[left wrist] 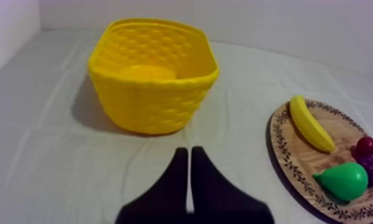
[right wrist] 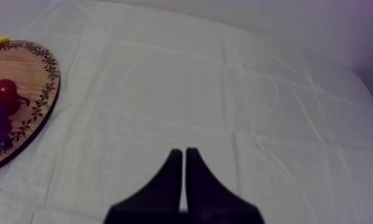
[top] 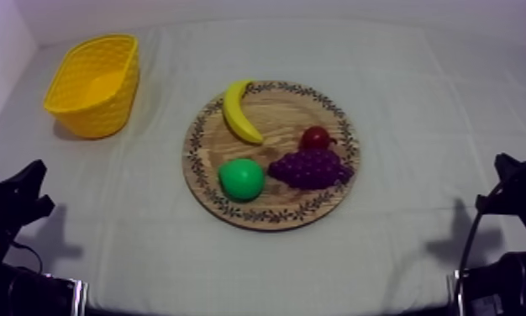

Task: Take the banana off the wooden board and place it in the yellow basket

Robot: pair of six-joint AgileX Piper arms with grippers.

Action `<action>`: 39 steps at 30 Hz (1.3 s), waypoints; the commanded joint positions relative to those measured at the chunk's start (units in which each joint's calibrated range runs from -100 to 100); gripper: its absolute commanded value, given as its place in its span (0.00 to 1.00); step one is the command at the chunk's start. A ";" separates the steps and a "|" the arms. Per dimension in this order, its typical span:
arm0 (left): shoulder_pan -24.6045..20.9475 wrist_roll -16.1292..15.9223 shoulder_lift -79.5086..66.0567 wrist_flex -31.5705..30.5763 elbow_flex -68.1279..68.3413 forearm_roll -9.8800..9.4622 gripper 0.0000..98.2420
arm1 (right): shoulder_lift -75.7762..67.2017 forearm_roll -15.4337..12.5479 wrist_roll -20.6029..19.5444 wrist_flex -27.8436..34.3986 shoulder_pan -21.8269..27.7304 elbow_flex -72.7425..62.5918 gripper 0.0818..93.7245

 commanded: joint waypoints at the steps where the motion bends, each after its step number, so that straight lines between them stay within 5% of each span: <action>1: 0.03 -0.02 1.00 -0.11 -1.45 0.34 0.00 | -0.02 0.01 0.03 -0.01 0.01 -0.03 0.00; 13: 3.25 1.79 21.46 2.83 -27.85 0.83 0.00 | -0.02 0.01 0.03 -0.01 0.01 -0.03 0.00; 31: 14.37 7.08 50.13 1.61 -51.28 0.32 0.00 | -0.02 0.01 0.03 -0.01 0.01 -0.03 0.00; 39: 19.30 12.72 65.31 3.81 -61.51 -2.32 0.00 | -0.02 0.01 0.04 -0.01 0.01 -0.03 0.00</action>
